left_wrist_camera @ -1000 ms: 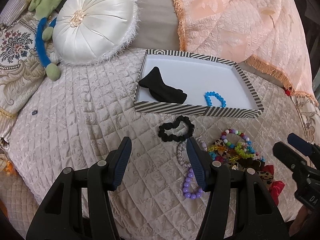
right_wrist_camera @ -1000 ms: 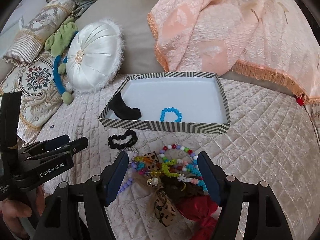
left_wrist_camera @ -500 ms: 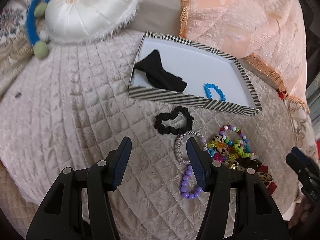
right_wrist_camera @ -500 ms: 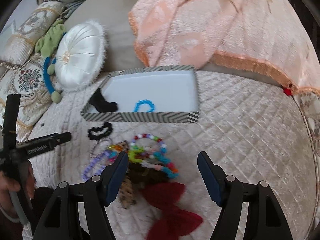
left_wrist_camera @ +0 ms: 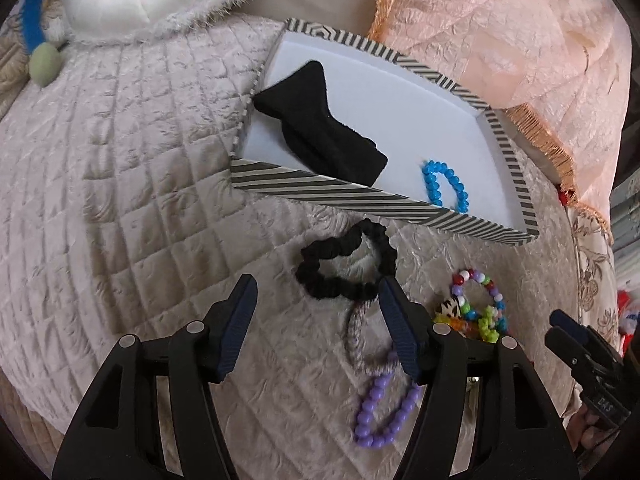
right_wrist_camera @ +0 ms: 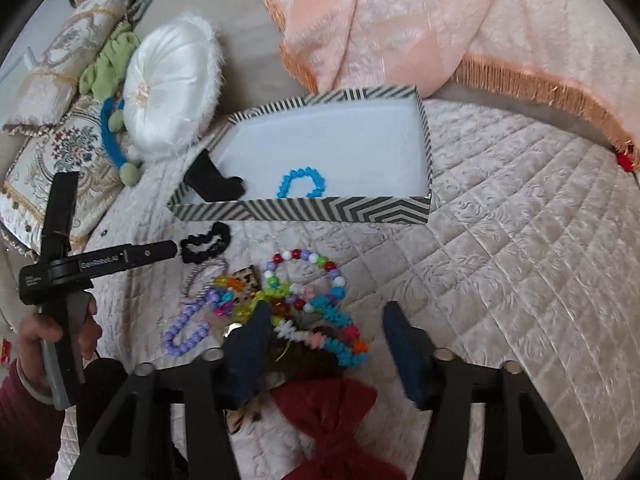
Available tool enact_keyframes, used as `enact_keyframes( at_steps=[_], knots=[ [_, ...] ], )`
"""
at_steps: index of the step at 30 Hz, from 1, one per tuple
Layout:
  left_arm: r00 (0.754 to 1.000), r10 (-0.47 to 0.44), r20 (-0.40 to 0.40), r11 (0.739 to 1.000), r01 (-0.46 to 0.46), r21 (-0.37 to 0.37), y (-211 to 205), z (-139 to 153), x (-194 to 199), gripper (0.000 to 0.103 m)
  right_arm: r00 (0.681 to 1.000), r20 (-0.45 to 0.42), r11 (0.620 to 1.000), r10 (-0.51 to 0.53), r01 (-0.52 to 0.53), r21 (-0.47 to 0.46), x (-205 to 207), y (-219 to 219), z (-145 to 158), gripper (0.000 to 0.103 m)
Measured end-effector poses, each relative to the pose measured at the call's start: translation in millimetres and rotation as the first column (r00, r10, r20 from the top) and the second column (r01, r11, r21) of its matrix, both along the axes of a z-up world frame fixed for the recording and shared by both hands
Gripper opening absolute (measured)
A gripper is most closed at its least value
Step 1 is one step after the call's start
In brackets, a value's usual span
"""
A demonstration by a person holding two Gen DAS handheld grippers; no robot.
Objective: Organize jewelry
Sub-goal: 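Move both open tools back over the jewelry pile, then grasp the black scrunchie with the left tool while the right tool grasps the green-and-blue bead bracelet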
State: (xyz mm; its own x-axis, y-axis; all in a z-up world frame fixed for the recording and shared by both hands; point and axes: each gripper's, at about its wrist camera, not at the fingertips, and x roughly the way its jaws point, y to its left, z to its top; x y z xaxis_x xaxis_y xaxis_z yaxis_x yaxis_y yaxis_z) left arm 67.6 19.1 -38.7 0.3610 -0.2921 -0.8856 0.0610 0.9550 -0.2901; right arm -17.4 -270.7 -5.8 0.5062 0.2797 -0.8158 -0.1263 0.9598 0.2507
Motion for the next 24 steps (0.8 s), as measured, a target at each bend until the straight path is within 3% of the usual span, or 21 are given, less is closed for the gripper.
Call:
enact_keyframes(
  at_steps=[4,8,11,12,15,16,18,24],
  knots=[
    [1.000,-0.025,-0.017,0.999,0.026,0.045,-9,-11,11,0.064,0.997,-0.061,0.998,0.041,-0.038,0.042,15,-3,-14,0.053],
    [0.999,-0.051,-0.010,0.993,0.052,0.103,-20,-18,19,0.064,0.990,-0.097,0.995,0.098,-0.099,-0.004,24,7,-26,0.052],
    [0.997,-0.081,0.007,0.988,0.079,0.132,-27,-20,20,0.063,0.986,-0.121,0.992,0.118,-0.122,-0.028,31,13,-38,0.042],
    [0.996,-0.087,0.011,0.987,0.084,0.138,-28,-21,20,0.061,0.984,-0.129,0.991,0.125,-0.130,-0.030,33,15,-43,0.038],
    [0.995,-0.101,0.025,0.979,0.095,0.182,-28,-22,22,0.016,0.981,-0.138,0.988,0.135,-0.143,-0.053,36,19,-52,0.018],
    [0.995,-0.097,0.023,0.982,0.092,0.167,-25,-20,22,0.011,0.982,-0.131,0.988,0.134,-0.142,-0.056,35,19,-51,0.018],
    [0.996,-0.087,0.007,0.990,0.086,0.107,-17,-16,23,0.008,0.986,-0.100,0.990,0.135,-0.138,-0.026,30,17,-43,0.011],
    [0.991,-0.116,0.069,0.989,0.109,0.096,-17,14,10,0.007,0.992,-0.023,0.992,0.123,-0.122,0.031,16,5,-7,0.011]
  ],
)
